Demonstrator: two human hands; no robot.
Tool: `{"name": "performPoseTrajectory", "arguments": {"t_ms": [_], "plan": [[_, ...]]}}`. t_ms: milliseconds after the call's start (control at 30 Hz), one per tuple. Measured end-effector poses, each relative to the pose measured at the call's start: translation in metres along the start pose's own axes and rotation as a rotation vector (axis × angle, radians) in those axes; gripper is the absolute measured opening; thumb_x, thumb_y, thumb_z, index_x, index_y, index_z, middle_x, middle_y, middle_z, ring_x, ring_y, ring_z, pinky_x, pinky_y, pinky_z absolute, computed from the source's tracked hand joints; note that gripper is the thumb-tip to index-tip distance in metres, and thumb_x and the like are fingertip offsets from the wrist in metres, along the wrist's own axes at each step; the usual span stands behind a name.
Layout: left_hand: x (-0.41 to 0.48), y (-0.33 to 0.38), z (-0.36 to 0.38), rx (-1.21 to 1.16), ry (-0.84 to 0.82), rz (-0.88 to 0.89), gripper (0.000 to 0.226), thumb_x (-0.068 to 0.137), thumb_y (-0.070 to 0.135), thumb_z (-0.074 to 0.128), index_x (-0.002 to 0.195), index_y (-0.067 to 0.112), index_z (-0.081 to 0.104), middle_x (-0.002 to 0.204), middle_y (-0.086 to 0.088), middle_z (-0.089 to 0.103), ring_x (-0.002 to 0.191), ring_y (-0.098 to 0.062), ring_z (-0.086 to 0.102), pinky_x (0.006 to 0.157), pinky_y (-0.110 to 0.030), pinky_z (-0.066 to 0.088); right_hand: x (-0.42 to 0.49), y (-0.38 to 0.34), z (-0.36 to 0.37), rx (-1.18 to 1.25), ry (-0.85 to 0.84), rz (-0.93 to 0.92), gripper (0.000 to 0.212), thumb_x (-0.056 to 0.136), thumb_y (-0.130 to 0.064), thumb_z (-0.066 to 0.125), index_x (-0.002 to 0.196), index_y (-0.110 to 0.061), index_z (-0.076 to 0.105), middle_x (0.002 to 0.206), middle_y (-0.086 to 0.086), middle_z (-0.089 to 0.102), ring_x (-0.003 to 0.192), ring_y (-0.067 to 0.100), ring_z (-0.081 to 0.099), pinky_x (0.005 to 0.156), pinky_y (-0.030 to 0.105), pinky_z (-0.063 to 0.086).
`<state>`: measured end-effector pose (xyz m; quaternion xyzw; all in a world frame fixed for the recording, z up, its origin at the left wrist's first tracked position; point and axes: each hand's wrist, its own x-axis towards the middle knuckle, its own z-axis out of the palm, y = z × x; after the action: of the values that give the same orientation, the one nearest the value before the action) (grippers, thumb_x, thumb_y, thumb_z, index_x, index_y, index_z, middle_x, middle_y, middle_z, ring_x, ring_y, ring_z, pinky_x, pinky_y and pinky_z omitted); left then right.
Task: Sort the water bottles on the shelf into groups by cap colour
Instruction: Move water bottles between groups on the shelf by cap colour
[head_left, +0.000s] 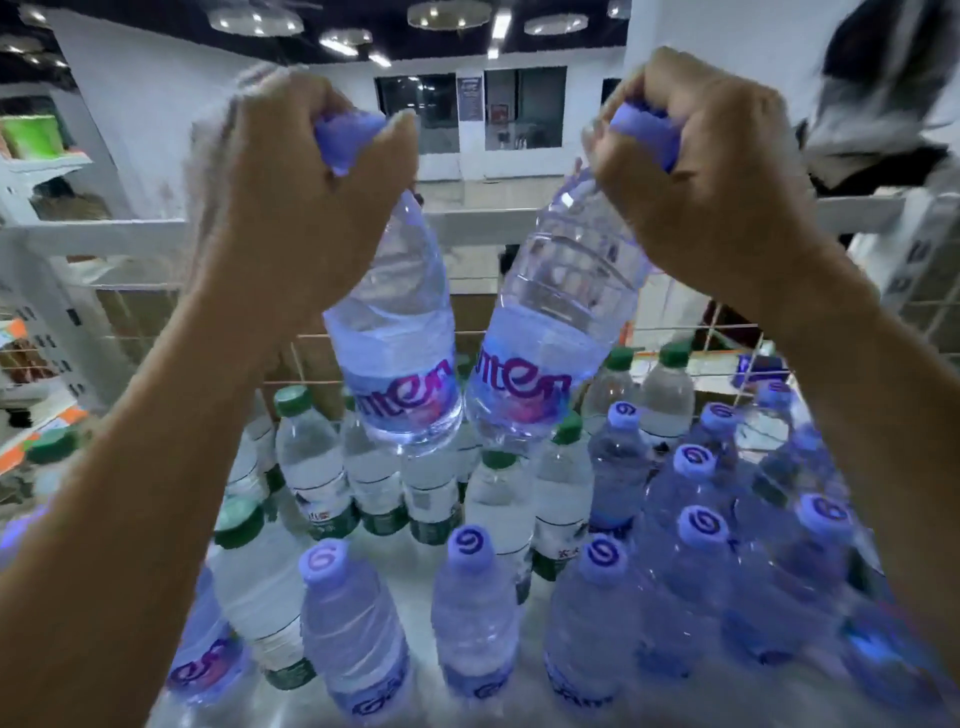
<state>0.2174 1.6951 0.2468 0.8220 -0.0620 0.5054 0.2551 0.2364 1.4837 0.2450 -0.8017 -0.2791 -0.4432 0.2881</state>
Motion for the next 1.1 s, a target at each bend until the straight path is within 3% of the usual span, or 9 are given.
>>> {"name": "performPoseTrajectory", "arguments": {"t_ms": [100, 167, 300, 433, 600, 733, 933, 1100], "plan": [[0.000, 0.035, 0.027, -0.143, -0.036, 0.075, 0.042, 0.081, 0.054, 0.045, 0.081, 0.013, 0.053, 0.063, 0.007, 0.038, 0.072, -0.019, 0.041, 0.062, -0.027, 0.025, -0.011, 0.020, -0.041, -0.106, 0.053, 0.013, 0.021, 0.088, -0.031, 0.047, 0.076, -0.013, 0.048, 0.064, 0.001, 0.039, 0.063, 0.005, 0.034, 0.051, 0.013, 0.025], [-0.004, 0.058, 0.046, -0.181, -0.044, 0.121, 0.041, 0.084, 0.053, 0.045, 0.082, 0.013, 0.053, 0.065, 0.002, 0.039, 0.074, -0.017, 0.041, 0.061, -0.026, 0.023, -0.024, 0.037, -0.068, -0.169, 0.097, 0.028, 0.028, 0.090, -0.030, 0.047, 0.076, -0.006, 0.050, 0.066, 0.003, 0.040, 0.063, 0.005, 0.033, 0.055, 0.024, 0.022], [-0.018, 0.112, 0.084, -0.319, -0.090, 0.196, 0.034, 0.090, 0.046, 0.047, 0.083, 0.013, 0.050, 0.071, 0.008, 0.035, 0.074, -0.008, 0.035, 0.056, -0.020, 0.024, -0.053, 0.072, -0.125, -0.272, 0.176, 0.082, 0.036, 0.091, -0.032, 0.045, 0.075, 0.000, 0.050, 0.069, 0.010, 0.044, 0.064, 0.013, 0.037, 0.062, 0.023, 0.024], [-0.035, 0.171, 0.122, -0.385, -0.113, 0.260, 0.035, 0.088, 0.047, 0.047, 0.083, 0.012, 0.052, 0.085, -0.002, 0.045, 0.081, -0.014, 0.039, 0.067, -0.022, 0.023, -0.081, 0.103, -0.178, -0.375, 0.198, 0.122, 0.035, 0.091, -0.026, 0.048, 0.077, 0.006, 0.054, 0.077, 0.019, 0.056, 0.072, 0.023, 0.047, 0.065, 0.023, 0.030], [-0.053, 0.241, 0.164, -0.447, -0.125, 0.300, 0.037, 0.087, 0.047, 0.046, 0.081, 0.012, 0.050, 0.087, -0.004, 0.043, 0.079, -0.014, 0.038, 0.065, -0.024, 0.023, -0.105, 0.146, -0.242, -0.458, 0.223, 0.117, 0.031, 0.091, -0.024, 0.050, 0.079, 0.004, 0.057, 0.080, 0.020, 0.058, 0.074, 0.023, 0.048, 0.067, 0.021, 0.030], [-0.069, 0.300, 0.202, -0.479, -0.100, 0.314, 0.037, 0.089, 0.043, 0.048, 0.080, 0.008, 0.053, 0.084, -0.007, 0.046, 0.077, -0.014, 0.039, 0.064, -0.022, 0.021, -0.123, 0.189, -0.292, -0.486, 0.249, 0.106, 0.029, 0.091, -0.023, 0.050, 0.079, 0.002, 0.057, 0.081, 0.017, 0.057, 0.072, 0.012, 0.043, 0.067, 0.015, 0.028], [-0.093, 0.362, 0.259, -0.438, -0.091, 0.344, 0.045, 0.089, 0.042, 0.048, 0.084, -0.002, 0.056, 0.087, -0.022, 0.055, 0.080, -0.030, 0.049, 0.066, -0.026, 0.025, -0.145, 0.252, -0.347, -0.498, 0.265, 0.101, 0.028, 0.091, -0.020, 0.051, 0.080, 0.005, 0.057, 0.081, 0.022, 0.057, 0.072, 0.016, 0.043, 0.068, 0.000, 0.025], [-0.113, 0.385, 0.300, -0.393, -0.193, 0.407, 0.043, 0.090, 0.041, 0.049, 0.083, -0.001, 0.054, 0.082, -0.013, 0.048, 0.073, -0.019, 0.039, 0.063, -0.020, 0.020, -0.162, 0.296, -0.367, -0.481, 0.232, 0.131, 0.026, 0.090, -0.018, 0.052, 0.078, 0.004, 0.056, 0.079, 0.020, 0.054, 0.069, 0.010, 0.038, 0.067, -0.002, 0.025]]}}
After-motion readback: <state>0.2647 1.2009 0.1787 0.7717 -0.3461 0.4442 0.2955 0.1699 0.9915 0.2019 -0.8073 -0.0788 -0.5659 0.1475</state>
